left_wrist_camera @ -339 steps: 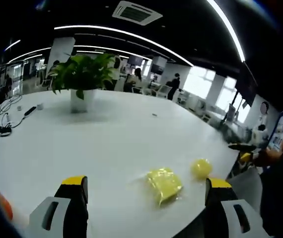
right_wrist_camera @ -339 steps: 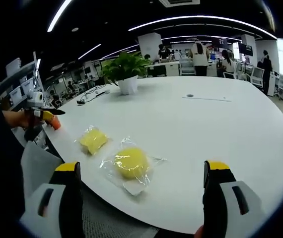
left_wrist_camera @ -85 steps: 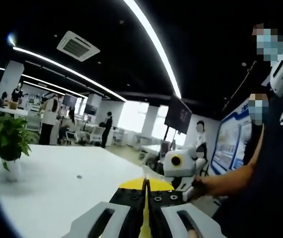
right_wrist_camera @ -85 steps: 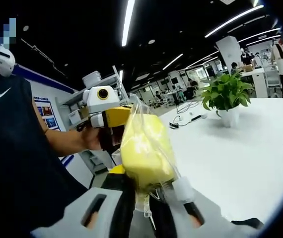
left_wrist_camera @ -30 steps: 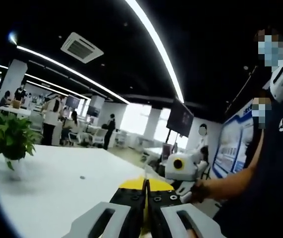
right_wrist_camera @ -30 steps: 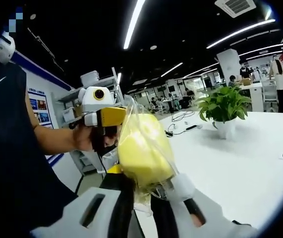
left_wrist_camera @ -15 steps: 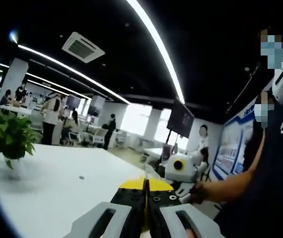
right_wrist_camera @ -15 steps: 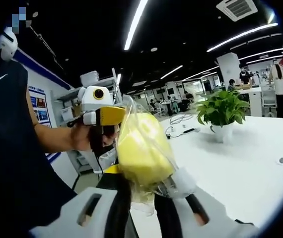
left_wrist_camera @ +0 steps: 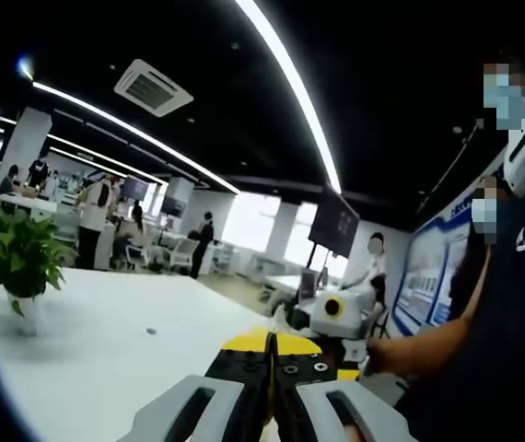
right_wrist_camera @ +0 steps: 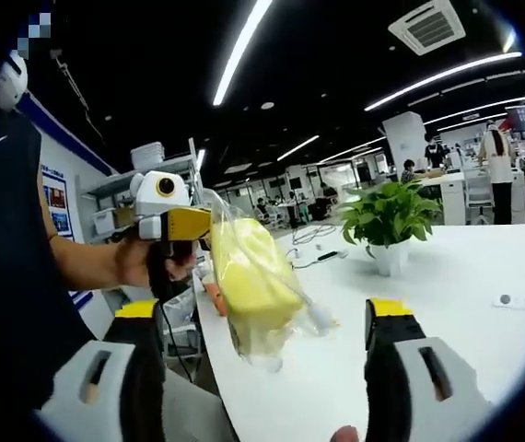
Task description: Compare the silicone blocks by pressing each to a similar depth, holding the contact briefly, and releasing to observe deformation and rebound differences across the visible hardness samples.
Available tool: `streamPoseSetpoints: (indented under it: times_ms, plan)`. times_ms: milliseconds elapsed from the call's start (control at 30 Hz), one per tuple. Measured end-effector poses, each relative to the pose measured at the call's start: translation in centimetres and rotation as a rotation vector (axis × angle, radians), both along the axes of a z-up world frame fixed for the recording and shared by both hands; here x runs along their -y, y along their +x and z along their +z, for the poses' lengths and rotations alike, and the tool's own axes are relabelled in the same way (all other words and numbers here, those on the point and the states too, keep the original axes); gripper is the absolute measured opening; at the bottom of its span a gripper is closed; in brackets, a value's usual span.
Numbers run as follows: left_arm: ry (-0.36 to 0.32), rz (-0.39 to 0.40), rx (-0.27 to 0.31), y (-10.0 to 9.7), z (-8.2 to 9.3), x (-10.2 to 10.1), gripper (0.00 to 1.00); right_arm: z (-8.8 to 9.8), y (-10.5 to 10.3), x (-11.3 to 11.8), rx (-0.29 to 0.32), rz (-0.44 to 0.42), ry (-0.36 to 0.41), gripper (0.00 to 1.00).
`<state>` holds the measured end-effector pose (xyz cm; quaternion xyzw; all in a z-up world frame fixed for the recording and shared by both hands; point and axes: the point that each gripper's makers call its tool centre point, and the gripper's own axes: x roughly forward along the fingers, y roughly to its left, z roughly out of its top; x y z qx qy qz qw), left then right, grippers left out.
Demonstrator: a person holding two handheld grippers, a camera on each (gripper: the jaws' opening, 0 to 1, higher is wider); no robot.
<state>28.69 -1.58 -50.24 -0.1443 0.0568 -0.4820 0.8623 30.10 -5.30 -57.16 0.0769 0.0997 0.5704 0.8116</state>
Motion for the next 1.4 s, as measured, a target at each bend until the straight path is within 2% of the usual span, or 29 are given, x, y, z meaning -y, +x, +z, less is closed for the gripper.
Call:
streamPoseSetpoints:
  times_ms: [33,100,267,333,500,567,633,667,700,733,800,867,967,1033,1100,1333,1400]
  plan:
    - [0.000,0.003,0.001,0.1,0.0,-0.1,0.00,-0.3,0.4,0.5,0.014,-0.019,-0.024,0.96]
    - [-0.005,0.021,0.000,0.6,0.1,-0.3,0.00,-0.2,0.9,1.2,0.026,-0.035,-0.020,0.96]
    - [-0.021,0.058,-0.004,1.6,0.0,-0.8,0.00,-1.5,3.2,5.0,0.070,-0.185,-0.075,0.96]
    - [-0.023,0.064,-0.010,1.8,-0.4,-1.0,0.00,-1.9,3.2,6.2,0.066,-0.200,-0.062,0.96]
    - [-0.013,0.087,-0.039,2.5,-1.8,-1.9,0.00,-3.3,4.3,11.4,0.078,-0.342,-0.069,0.96]
    - [-0.030,0.095,-0.055,2.8,-2.0,-2.3,0.00,-3.6,4.6,13.3,0.081,-0.391,-0.071,0.96]
    - [-0.038,0.103,-0.067,2.9,-2.3,-2.5,0.00,-4.2,4.6,14.9,0.069,-0.402,-0.073,0.96]
    - [-0.037,0.104,-0.073,2.9,-2.5,-2.5,0.00,-4.6,4.7,15.5,0.071,-0.417,-0.099,0.96]
    - [-0.034,0.103,-0.080,2.9,-2.8,-2.5,0.00,-5.6,5.0,16.7,0.064,-0.445,-0.158,0.96]
    - [-0.032,0.114,-0.092,3.0,-3.2,-2.8,0.00,-6.2,5.2,17.3,0.042,-0.456,-0.173,0.96]
    - [-0.051,0.132,-0.106,3.2,-3.5,-3.3,0.00,-5.8,5.3,18.0,0.053,-0.463,-0.145,0.96]
    - [-0.098,0.162,-0.118,3.4,-3.4,-3.8,0.00,-5.7,5.3,18.7,0.077,-0.481,-0.155,0.96]
    - [-0.136,0.178,-0.143,3.6,-3.8,-4.2,0.00,-8.5,5.1,20.7,0.149,-0.504,-0.353,0.96]
    - [-0.132,0.189,-0.152,3.7,-4.3,-4.3,0.00,-9.6,4.4,20.7,0.113,-0.488,-0.331,0.96]
    - [-0.131,0.196,-0.160,3.7,-4.6,-4.4,0.00,-10.2,3.8,20.9,0.105,-0.487,-0.336,0.96]
    - [-0.193,0.245,-0.237,3.7,-7.3,-5.5,0.00,-13.2,1.4,20.5,0.034,-0.490,-0.333,0.96]
    - [-0.188,0.250,-0.245,3.7,-8.0,-5.5,0.00,-13.8,1.0,20.4,0.016,-0.494,-0.333,0.96]
